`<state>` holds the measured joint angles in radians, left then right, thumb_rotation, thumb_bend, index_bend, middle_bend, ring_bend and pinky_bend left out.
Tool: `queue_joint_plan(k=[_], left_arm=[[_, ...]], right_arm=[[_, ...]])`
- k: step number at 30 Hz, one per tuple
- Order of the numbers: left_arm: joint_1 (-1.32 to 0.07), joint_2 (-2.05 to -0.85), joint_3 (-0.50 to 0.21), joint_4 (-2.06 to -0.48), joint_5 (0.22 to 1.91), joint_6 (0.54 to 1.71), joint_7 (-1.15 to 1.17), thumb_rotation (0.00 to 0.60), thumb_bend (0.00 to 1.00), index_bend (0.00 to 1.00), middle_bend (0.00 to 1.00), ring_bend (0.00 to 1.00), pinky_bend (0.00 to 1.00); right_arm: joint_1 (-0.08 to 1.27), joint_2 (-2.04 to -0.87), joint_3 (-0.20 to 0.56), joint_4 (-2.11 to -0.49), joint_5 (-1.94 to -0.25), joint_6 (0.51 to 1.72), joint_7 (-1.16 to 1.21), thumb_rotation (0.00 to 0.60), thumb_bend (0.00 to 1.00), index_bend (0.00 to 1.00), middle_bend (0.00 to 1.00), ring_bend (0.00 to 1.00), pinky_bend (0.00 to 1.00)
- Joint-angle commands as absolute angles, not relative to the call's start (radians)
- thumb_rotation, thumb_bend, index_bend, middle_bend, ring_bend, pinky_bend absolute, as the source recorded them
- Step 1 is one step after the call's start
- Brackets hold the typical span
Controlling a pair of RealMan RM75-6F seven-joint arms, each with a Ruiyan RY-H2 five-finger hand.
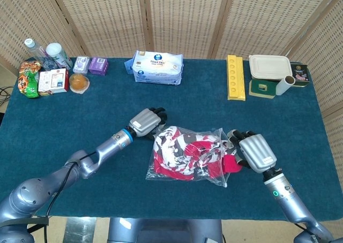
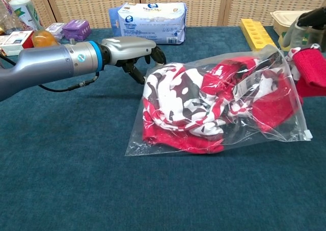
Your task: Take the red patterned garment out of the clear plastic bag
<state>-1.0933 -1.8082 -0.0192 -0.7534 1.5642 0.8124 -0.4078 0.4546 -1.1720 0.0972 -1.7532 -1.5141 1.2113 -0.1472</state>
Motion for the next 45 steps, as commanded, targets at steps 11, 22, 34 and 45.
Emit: queue_joint_plan(k=[11,22,34,45], left_arm=[[-0.878,-1.565,0.007,-0.988,1.511,1.005,-0.424,0.600,0.50,0.69,0.38,0.21,0.29],[-0.707,-1.348,0.017,-1.117,1.420,1.079,-0.407,0.600,0.49,0.69,0.38,0.21,0.29],[-0.625,-1.280,-0.006,-1.121,1.374,1.081,-0.412,0.600,0.47,0.69,0.38,0.21,0.29],[-0.655,-1.224,-0.005,-1.230,1.351,0.939,-0.314,0.585,0.00,0.00,0.05,0.00,0.07]], right_arm=[[0.425,-1.121,0.116,-1.784,-1.511,1.269,-0.157,0.600,0.55,0.64,0.35,0.50,0.45],[0.384,-1.059,0.136,-1.739,-1.438,1.298,-0.142,0.600,0.55,0.64,0.35,0.51,0.46],[0.333,-1.025,0.133,-1.696,-1.390,1.320,-0.107,0.600,0.55,0.63,0.35,0.50,0.46],[0.325,-1.027,0.105,-1.677,-1.429,1.308,-0.122,0.497,0.11,0.03,0.11,0.19,0.24]])
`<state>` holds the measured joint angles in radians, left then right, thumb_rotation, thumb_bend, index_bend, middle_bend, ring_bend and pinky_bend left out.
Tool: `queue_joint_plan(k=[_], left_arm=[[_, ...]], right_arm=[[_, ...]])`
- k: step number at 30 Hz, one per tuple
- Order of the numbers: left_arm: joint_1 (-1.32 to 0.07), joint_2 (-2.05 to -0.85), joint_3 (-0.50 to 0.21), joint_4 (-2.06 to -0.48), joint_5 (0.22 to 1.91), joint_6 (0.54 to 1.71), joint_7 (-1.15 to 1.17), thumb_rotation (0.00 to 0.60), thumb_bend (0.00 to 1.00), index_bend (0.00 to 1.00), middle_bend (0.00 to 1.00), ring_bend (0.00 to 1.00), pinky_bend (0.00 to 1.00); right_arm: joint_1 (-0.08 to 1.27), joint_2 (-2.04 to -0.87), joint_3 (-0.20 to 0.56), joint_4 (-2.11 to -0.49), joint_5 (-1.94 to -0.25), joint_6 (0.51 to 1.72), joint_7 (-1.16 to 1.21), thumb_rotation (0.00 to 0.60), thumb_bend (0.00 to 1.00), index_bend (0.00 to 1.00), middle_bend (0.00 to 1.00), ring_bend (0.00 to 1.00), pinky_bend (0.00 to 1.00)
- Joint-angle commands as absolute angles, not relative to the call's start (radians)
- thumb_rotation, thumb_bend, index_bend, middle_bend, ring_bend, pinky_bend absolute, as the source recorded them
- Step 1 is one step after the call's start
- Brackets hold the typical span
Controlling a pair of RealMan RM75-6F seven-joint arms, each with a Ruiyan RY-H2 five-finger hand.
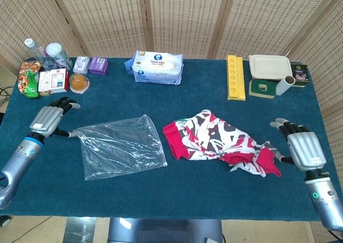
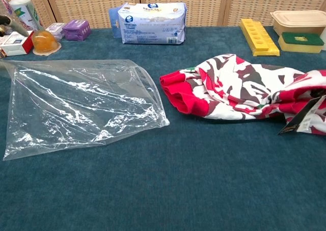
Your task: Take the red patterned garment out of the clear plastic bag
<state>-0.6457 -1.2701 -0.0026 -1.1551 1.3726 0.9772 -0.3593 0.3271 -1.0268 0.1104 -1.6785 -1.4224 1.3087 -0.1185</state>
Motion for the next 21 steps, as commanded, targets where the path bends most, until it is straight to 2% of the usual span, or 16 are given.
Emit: queue_joint_plan(k=[1,7,9,16,21], left_arm=[[-0.652,-1.211,-0.007,-1.247,1.344,0.937,-0.300,0.577,0.00,0.00,0.05,0.00,0.07],[-0.585,-1.112,-0.017,-1.401,1.285,0.995,-0.220,0.570,0.00,0.00,0.05,0.00,0.07],[-0.523,-1.078,-0.005,-1.452,1.276,1.069,-0.190,0.574,0.00,0.00,0.05,0.00,0.07],[-0.421,-0.995,0.043,-1.561,1.260,1.110,-0.154,0.559,0.00,0.00,0.05,0.00,0.07],[-0.319,-0.959,0.072,-1.620,1.280,1.212,-0.161,0.556,0.00,0.00,0.05,0.00,0.07]], right_arm=[[0.323,-1.027,0.105,-1.678,-1.429,1.310,-0.123,0.488,0.10,0.02,0.11,0.18,0.23],[0.305,-0.994,0.093,-1.698,-1.434,1.309,-0.099,0.469,0.08,0.00,0.10,0.14,0.19],[0.294,-0.968,0.086,-1.714,-1.434,1.308,-0.096,0.470,0.08,0.00,0.10,0.15,0.19],[0.259,-0.952,0.076,-1.718,-1.451,1.349,-0.085,0.475,0.08,0.01,0.10,0.15,0.19],[0.237,-0.963,0.068,-1.717,-1.456,1.369,-0.092,0.470,0.08,0.01,0.10,0.15,0.19]])
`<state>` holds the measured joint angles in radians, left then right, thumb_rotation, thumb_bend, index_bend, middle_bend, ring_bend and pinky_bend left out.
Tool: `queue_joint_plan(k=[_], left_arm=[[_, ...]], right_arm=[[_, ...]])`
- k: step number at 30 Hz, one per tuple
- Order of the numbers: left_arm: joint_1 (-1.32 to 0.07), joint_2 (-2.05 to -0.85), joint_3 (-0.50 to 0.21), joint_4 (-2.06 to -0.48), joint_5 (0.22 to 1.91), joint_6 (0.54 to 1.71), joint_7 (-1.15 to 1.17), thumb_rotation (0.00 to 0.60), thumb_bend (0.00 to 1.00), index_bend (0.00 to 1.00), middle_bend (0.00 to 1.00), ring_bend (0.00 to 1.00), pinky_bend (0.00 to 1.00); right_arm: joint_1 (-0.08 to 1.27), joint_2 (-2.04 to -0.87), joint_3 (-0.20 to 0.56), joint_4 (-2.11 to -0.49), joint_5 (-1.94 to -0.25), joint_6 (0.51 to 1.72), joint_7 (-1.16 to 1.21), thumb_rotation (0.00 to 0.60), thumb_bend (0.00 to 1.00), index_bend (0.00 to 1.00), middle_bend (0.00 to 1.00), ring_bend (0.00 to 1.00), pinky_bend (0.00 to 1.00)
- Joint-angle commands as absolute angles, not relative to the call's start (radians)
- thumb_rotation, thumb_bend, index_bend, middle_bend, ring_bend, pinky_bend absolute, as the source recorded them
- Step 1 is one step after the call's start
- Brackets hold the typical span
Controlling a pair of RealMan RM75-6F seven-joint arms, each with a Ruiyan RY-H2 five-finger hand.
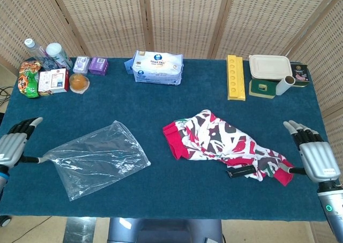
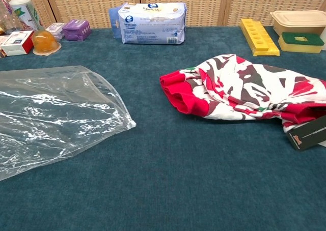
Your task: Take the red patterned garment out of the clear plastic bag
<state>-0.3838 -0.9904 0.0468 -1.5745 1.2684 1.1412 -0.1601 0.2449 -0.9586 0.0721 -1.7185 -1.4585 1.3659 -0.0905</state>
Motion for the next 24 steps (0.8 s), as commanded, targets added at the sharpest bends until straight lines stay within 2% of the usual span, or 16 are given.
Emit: queue_joint_plan(k=[1,6,8,11,12,19,24], left_arm=[[-0.300,-0.957,0.074,-1.626,1.287,1.236,-0.171,0.560,0.00,0.00,0.05,0.00,0.07],[-0.202,-0.984,0.074,-1.620,1.333,1.373,-0.228,0.563,0.00,0.00,0.05,0.00,0.07],[-0.180,-0.980,0.093,-1.621,1.362,1.379,-0.253,0.515,0.00,0.00,0.05,0.00,0.07],[-0.163,-0.945,0.132,-1.643,1.404,1.356,-0.246,0.387,0.00,0.00,0.05,0.00,0.07],[-0.158,-0.940,0.136,-1.650,1.410,1.359,-0.235,0.379,0.00,0.00,0.05,0.00,0.07],[-0.072,-1.000,0.090,-1.658,1.354,1.514,-0.028,0.374,0.00,0.00,0.05,0.00,0.07],[-0.037,-1.018,0.079,-1.670,1.354,1.556,-0.020,0.375,0.00,0.00,0.05,0.00,0.07]], right_arm=[[0.234,-0.964,0.067,-1.719,-1.452,1.369,-0.091,0.471,0.08,0.02,0.10,0.15,0.19],[0.212,-0.985,0.064,-1.722,-1.441,1.387,-0.099,0.472,0.08,0.02,0.10,0.15,0.19],[0.205,-0.990,0.061,-1.723,-1.445,1.393,-0.101,0.474,0.08,0.02,0.10,0.15,0.19],[0.198,-0.991,0.056,-1.727,-1.453,1.397,-0.101,0.475,0.08,0.02,0.10,0.15,0.19],[0.196,-0.991,0.056,-1.728,-1.455,1.398,-0.100,0.474,0.08,0.02,0.10,0.15,0.19],[0.179,-0.993,0.055,-1.728,-1.461,1.420,-0.105,0.475,0.08,0.03,0.10,0.15,0.19],[0.168,-0.993,0.054,-1.725,-1.459,1.426,-0.104,0.479,0.08,0.03,0.10,0.15,0.19]])
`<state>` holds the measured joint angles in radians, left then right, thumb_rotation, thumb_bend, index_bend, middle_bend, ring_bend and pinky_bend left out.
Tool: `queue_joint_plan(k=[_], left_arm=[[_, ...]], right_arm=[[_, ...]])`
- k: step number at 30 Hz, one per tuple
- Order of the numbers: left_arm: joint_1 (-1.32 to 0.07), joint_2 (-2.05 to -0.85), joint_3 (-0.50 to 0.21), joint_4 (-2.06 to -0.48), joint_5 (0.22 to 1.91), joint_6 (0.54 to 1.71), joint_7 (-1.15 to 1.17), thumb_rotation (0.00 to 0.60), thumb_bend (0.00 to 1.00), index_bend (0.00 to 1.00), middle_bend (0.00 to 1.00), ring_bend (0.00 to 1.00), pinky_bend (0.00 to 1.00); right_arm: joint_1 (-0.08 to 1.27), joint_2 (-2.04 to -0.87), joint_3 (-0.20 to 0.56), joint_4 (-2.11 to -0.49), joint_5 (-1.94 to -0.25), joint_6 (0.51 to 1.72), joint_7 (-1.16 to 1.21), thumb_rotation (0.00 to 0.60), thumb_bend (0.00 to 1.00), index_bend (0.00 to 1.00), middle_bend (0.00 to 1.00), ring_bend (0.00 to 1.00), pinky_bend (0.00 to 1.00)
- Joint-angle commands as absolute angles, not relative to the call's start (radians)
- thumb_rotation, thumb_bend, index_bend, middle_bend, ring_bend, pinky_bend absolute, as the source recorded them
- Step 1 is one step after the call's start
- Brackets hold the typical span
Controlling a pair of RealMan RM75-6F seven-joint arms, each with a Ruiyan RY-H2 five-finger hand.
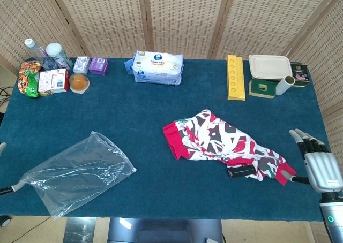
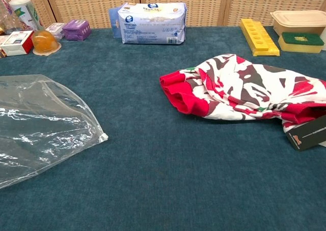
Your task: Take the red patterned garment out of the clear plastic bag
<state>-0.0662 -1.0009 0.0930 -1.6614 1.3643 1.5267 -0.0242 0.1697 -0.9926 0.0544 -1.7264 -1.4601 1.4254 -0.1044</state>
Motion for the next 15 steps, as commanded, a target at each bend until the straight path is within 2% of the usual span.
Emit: queue_joint_plan(k=[1,3,4,5,6,8,12,15], left_arm=[[-0.028,-1.019,0.074,-1.666,1.352,1.566,-0.021,0.376,0.00,0.00,0.05,0.00,0.07],[-0.018,-1.010,0.081,-1.667,1.350,1.554,-0.015,0.390,0.00,0.00,0.05,0.00,0.06],[-0.031,-0.980,0.127,-1.674,1.374,1.484,0.014,0.426,0.00,0.00,0.04,0.00,0.06],[-0.051,-0.940,0.154,-1.694,1.394,1.426,0.038,0.487,0.00,0.00,0.03,0.00,0.05],[-0.067,-0.907,0.166,-1.719,1.407,1.392,0.053,0.548,0.00,0.00,0.02,0.00,0.05],[-0.075,-0.887,0.168,-1.740,1.415,1.376,0.061,0.600,0.00,0.00,0.01,0.00,0.05],[-0.079,-0.860,0.176,-1.777,1.444,1.363,0.106,0.600,0.00,0.00,0.01,0.00,0.05],[-0.064,-0.862,0.159,-1.791,1.453,1.399,0.072,0.600,0.00,0.00,0.01,0.00,0.05]], right_arm=[[0.165,-0.994,0.054,-1.722,-1.459,1.428,-0.102,0.478,0.08,0.02,0.10,0.15,0.19],[0.162,-0.995,0.053,-1.719,-1.462,1.427,-0.096,0.475,0.08,0.02,0.10,0.15,0.19],[0.160,-0.994,0.053,-1.718,-1.465,1.430,-0.092,0.475,0.08,0.02,0.10,0.15,0.19],[0.158,-0.993,0.053,-1.717,-1.468,1.434,-0.087,0.478,0.08,0.02,0.10,0.15,0.19],[0.158,-0.993,0.054,-1.715,-1.471,1.435,-0.084,0.479,0.08,0.02,0.10,0.15,0.19],[0.156,-0.992,0.056,-1.713,-1.472,1.437,-0.081,0.481,0.08,0.02,0.10,0.15,0.19],[0.155,-0.995,0.059,-1.709,-1.475,1.437,-0.074,0.477,0.08,0.02,0.10,0.15,0.19],[0.154,-0.996,0.061,-1.707,-1.478,1.437,-0.069,0.481,0.08,0.02,0.10,0.15,0.19]])
